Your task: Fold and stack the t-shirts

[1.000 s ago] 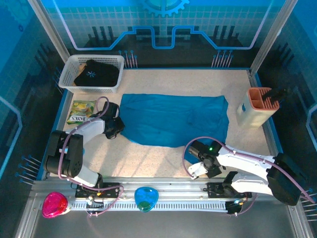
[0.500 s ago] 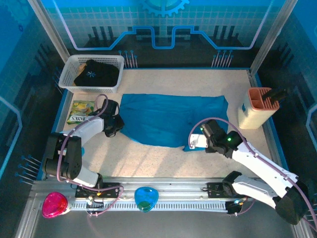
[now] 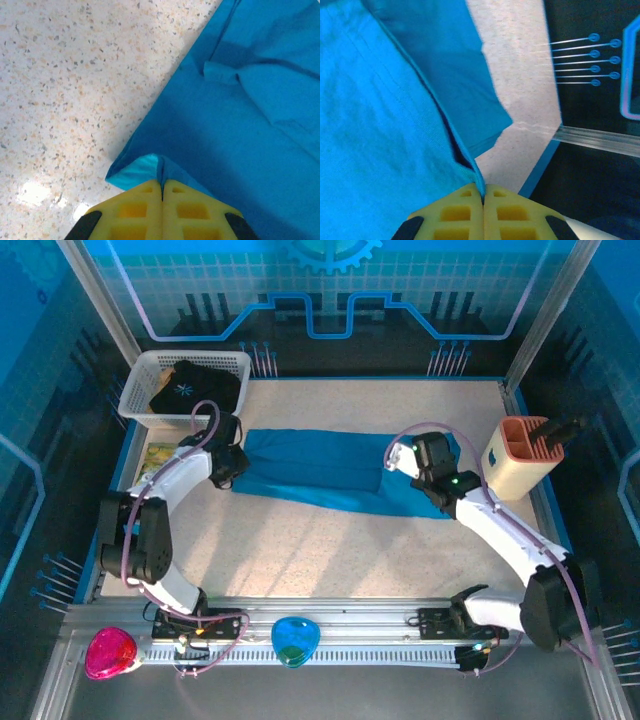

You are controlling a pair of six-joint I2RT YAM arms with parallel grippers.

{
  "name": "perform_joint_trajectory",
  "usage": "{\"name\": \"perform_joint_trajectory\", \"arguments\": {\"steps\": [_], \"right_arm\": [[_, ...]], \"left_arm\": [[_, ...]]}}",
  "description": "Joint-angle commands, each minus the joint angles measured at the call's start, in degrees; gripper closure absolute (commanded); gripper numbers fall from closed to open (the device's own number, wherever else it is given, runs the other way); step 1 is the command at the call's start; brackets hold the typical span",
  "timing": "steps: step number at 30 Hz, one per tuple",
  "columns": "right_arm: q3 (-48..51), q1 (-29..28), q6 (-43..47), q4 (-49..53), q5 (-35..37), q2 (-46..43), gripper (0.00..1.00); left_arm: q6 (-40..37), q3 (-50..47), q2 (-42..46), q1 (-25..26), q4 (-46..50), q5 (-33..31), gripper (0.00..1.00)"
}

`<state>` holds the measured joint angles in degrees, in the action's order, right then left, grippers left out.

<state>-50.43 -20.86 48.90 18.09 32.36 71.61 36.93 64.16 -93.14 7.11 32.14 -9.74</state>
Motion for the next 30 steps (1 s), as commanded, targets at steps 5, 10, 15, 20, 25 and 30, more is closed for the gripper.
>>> {"name": "perform_joint_trajectory", "arguments": {"steps": [5,10,15,20,25,30], "right_arm": [[-3.6,4.5,-1.9,-12.2,-2.7,5.2,1.0],[-4.2,7.2,-2.3,-16.3,-4.8,10.5,1.0],[-4.6,9.2,-3.9,-21.1,-5.7,16.2,1.0],[-5.5,10.0,-4.5,-26.9,-4.2,23.8,1.0],[-7.6,10.3,-5.0,-31.2,-0.5,32.3,1.0],[-9.9,10.3,-6.0,-35.0,2.4,38.6,1.0]], "left_arm": [[-1.4,7.3,-6.9,-0.8,3.7,-3.3,1.0],[-1.4,11.5,-13.1,-0.8,4.2,-2.9,1.0],[-0.8,14.4,-18.1,-0.9,4.6,-2.7,1.0],[0.6,15.2,-20.2,-1.0,4.3,-4.8,0.97],[2.0,15.5,-21.5,-1.6,5.0,-6.1,0.91],[2.8,15.0,-21.6,-1.9,5.0,-6.5,0.81]]}}
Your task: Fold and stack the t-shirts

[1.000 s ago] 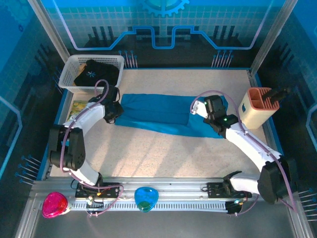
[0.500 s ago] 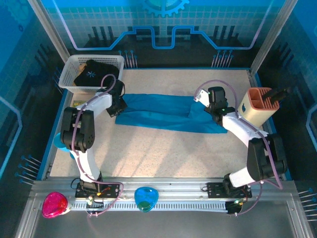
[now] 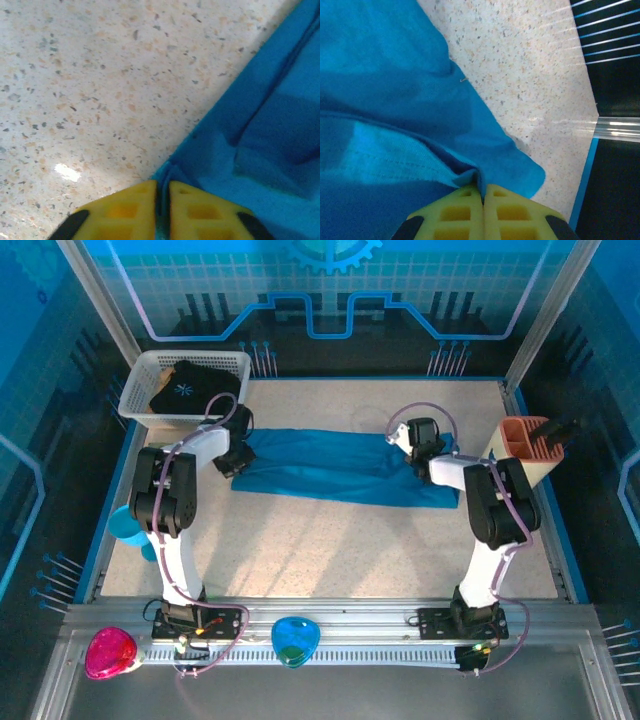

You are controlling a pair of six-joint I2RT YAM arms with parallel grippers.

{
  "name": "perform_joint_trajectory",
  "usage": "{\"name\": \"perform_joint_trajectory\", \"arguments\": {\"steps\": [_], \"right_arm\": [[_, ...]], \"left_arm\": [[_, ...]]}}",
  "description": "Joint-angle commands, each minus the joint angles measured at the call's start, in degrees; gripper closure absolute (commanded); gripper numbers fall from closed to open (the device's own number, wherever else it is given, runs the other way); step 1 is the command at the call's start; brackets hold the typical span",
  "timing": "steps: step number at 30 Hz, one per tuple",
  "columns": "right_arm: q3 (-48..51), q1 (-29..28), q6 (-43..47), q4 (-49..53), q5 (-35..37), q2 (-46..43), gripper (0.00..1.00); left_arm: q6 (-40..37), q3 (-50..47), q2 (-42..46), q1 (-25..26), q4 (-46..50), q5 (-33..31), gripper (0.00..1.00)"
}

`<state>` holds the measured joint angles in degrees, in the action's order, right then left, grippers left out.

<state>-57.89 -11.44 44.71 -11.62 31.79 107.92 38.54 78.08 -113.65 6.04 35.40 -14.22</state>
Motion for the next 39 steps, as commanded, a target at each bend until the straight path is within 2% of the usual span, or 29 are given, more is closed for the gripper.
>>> {"name": "perform_joint_trajectory", "arguments": {"steps": [1,5,10,14,17,21,24,25,26,28,30,33,34,37,39], "right_arm": [[-3.0,0.9,-2.2,-5.5,3.6,3.2,1.0],[-4.2,1.0,-3.7,-5.8,5.4,5.1,1.0],[-4.2,1.8,-6.8,-7.2,7.6,4.6,0.73],[-4.5,2.6,-11.4,-6.3,7.7,1.8,0.56],[-4.7,2.9,-17.6,-4.2,5.7,-2.1,0.5],[-4.2,3.7,-29.3,2.8,2.4,-9.3,0.44],[-3.1,4.4,-40.5,8.8,-1.5,-15.3,0.4],[-3.0,4.5,-44.3,11.3,-2.9,-17.4,0.4],[-3.1,4.7,-47.7,14.6,-4.3,-19.0,0.39],[-4.4,5.1,-55.3,23.1,-8.8,-21.8,0.39],[-5.7,5.3,-60.3,30.9,-13.3,-23.8,0.4],[-5.5,5.3,-63.8,38.4,-20.4,-26.2,0.45],[-5.0,5.2,-64.5,39.8,-22.1,-27.0,0.46],[-2.8,5.3,-67.8,43.7,-25.9,-29.3,0.51],[-1.1,5.2,-70.4,45.3,-28.7,-30.1,0.54]], "left_arm": [[1.3,0.9,-1.1,-0.9,1.8,-2.1,0.77],[1.5,0.0,-0.7,-0.9,1.8,-2.1,0.62],[1.6,-0.9,0.8,-0.9,2.1,-2.3,0.56],[1.6,-1.5,4.3,-0.9,2.1,-0.8,0.51],[1.5,-2.5,9.7,-0.8,1.9,0.1,0.43],[0.1,-2.7,18.1,-0.7,3.5,0.0,0.26],[-1.7,-2.7,23.2,-0.5,4.6,1.4,0.24],[-2.4,-2.6,24.3,-0.5,5.2,2.4,0.27],[-3.0,-2.7,25.0,-0.4,5.8,3.4,0.34],[-4.8,-3.6,25.4,-0.1,6.6,6.8,0.6],[-6.0,-4.8,24.2,0.6,6.6,9.8,0.79],[-7.5,-6.2,20.1,2.7,5.1,13.0,0.97],[-7.8,-5.8,18.2,3.3,4.7,13.8,1.0],[-8.3,-3.1,12.7,5.6,2.4,14.2,1.0],[-8.9,2.0,8.9,6.8,2.4,13.5,1.0]]}}
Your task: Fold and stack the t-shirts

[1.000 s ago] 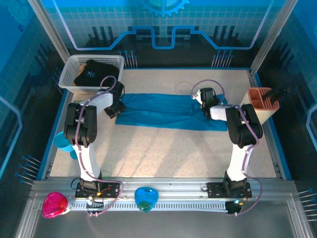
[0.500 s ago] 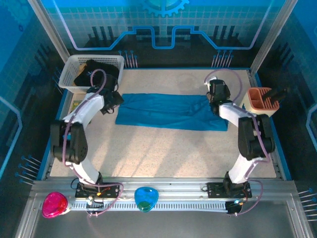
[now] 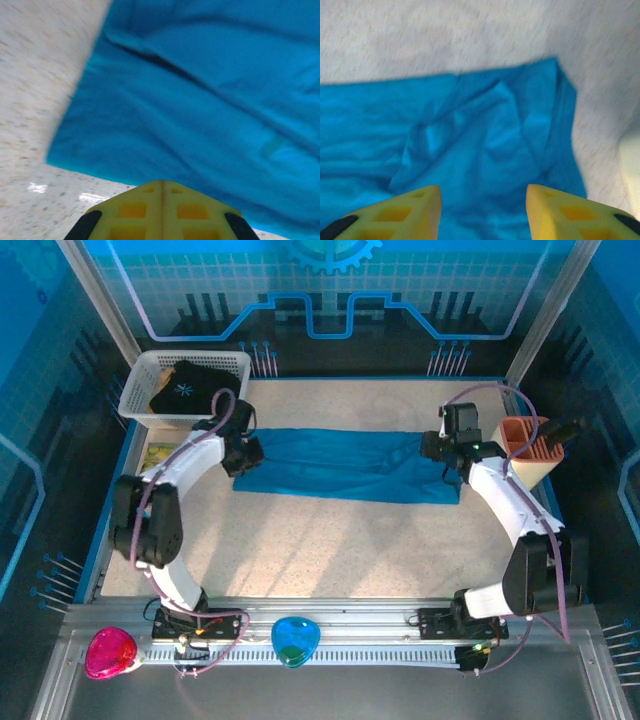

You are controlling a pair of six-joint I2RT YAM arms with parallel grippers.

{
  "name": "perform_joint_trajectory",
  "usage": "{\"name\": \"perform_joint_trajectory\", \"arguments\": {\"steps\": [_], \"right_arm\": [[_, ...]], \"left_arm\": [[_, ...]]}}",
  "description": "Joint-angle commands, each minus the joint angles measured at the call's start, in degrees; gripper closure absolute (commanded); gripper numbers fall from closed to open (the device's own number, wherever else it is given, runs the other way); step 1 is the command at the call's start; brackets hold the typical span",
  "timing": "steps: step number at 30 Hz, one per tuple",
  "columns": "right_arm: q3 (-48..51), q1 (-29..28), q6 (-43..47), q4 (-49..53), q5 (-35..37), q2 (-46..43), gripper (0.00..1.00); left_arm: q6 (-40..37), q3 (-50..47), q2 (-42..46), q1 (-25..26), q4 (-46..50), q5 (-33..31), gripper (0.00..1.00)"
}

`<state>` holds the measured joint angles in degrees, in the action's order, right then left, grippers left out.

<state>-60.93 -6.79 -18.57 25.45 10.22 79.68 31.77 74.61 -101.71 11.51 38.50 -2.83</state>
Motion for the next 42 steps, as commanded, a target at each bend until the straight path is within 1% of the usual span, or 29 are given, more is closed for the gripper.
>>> {"name": "perform_joint_trajectory", "arguments": {"steps": [1,3,5,9,10,13,16,24,28,31,36,39,42], "right_arm": [[2.8,0.6,-8.4,8.7,-8.2,-1.9,0.56],[5.3,0.4,-10.5,8.0,-10.8,-1.8,0.62],[7.8,0.2,-12.5,6.5,-11.4,-1.3,0.66],[10.2,0.1,-14.8,3.3,-10.3,1.2,0.83],[11.7,0.1,-15.0,2.6,-9.7,1.9,0.86],[11.0,0.2,-15.3,1.2,-7.5,5.1,0.93],[8.3,0.5,-15.3,0.7,-6.4,9.1,0.99],[3.1,0.7,-15.8,-0.2,-4.8,19.8,1.0],[-0.1,0.7,-14.2,-0.1,-5.4,24.2,1.0],[-6.1,1.0,-12.2,2.5,-4.6,28.8,1.0],[-21.1,1.4,-9.4,10.6,-4.2,38.8,1.0],[-28.9,1.4,-8.3,12.6,-5.8,43.6,1.0],[-36.2,1.4,-7.5,13.8,-9.0,48.1,1.0]], "left_arm": [[-2.6,8.4,-4.7,1.6,-0.2,1.7,1.0],[-3.5,15.3,-9.6,1.9,1.0,0.8,1.0],[-4.4,22.9,-14.9,1.8,3.3,-0.5,1.0],[-6.5,38.3,-26.3,1.8,8.6,-1.9,1.0],[-6.8,40.9,-28.6,1.8,9.4,-1.9,1.0],[-7.6,47.2,-34.9,1.8,12.1,-1.6,1.0],[-8.0,49.1,-38.4,1.8,13.1,-1.5,1.0],[-7.3,41.6,-38.2,1.6,10.2,-1.4,1.0],[-6.5,35.5,-35.4,1.5,8.3,-1.3,1.0],[-5.7,28.9,-31.3,1.5,6.1,-1.1,1.0],[-4.3,18.3,-24.4,1.6,3.8,-0.7,1.0],[-3.0,11.3,-19.6,1.8,2.1,0.1,1.0],[-1.3,4.7,-15.3,2.3,0.0,1.3,1.0]]}}
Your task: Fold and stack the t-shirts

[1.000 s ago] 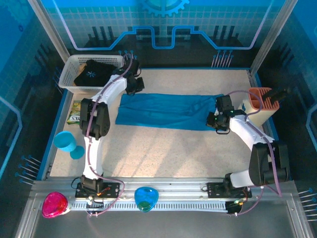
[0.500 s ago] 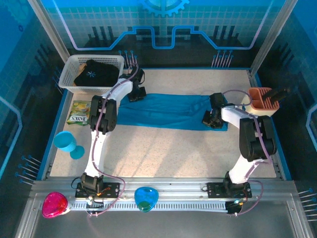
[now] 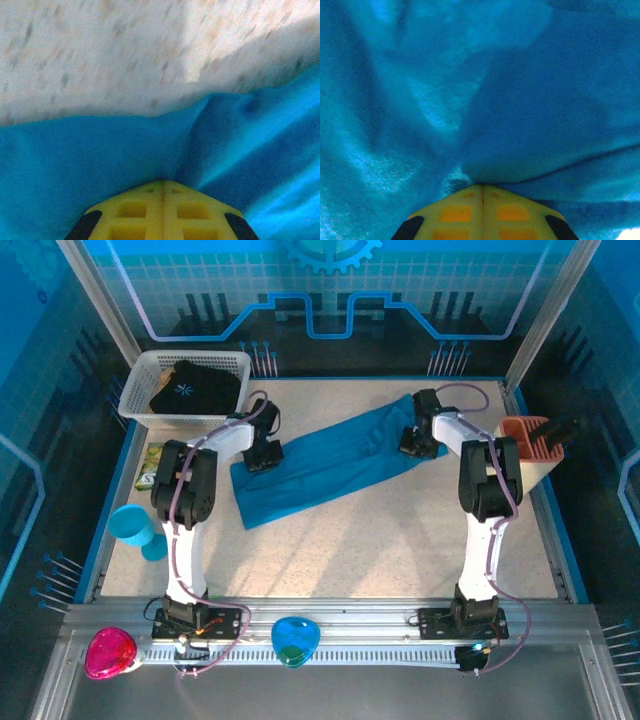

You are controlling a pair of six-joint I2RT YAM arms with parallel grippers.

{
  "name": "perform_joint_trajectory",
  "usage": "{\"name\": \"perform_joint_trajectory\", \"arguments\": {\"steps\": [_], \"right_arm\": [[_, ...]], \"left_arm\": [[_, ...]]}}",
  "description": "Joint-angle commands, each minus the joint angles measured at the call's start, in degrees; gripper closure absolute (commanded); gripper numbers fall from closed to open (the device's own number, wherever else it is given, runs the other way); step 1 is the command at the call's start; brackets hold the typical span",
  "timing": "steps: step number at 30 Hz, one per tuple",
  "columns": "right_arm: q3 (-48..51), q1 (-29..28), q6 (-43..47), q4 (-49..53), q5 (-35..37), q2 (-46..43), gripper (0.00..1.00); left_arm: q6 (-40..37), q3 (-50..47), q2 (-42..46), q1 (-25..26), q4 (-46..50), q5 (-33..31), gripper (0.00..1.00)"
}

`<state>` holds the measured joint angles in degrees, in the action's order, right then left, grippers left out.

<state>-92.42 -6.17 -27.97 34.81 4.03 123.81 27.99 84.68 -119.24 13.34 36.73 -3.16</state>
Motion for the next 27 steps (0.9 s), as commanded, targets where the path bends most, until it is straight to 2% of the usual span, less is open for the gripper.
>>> {"name": "perform_joint_trajectory", "arguments": {"steps": [1,6,11,19,25,27], "right_arm": [[-7.1,0.8,2.2,4.8,-3.9,5.6,1.0],[-19.6,0.5,3.8,7.4,-11.0,14.1,1.0],[-31.7,-1.2,4.0,9.8,-16.9,21.1,1.0],[-51.1,-5.0,0.2,12.4,-22.7,30.8,1.0],[-54.0,-6.2,-2.8,10.4,-25.0,31.2,1.0],[-54.0,-6.2,-2.8,10.3,-24.6,30.3,1.0]], "left_arm": [[3.1,-7.6,3.5,0.9,1.0,2.4,1.0],[6.9,-17.0,8.9,4.7,-2.2,5.3,1.0],[12.6,-23.7,13.2,10.9,-5.3,7.9,1.0],[21.2,-26.5,17.3,20.7,-8.3,10.2,1.0],[23.6,-24.7,20.8,23.8,-6.8,10.0,1.0],[23.6,-23.6,22.9,23.8,-4.6,8.4,0.96]]}}
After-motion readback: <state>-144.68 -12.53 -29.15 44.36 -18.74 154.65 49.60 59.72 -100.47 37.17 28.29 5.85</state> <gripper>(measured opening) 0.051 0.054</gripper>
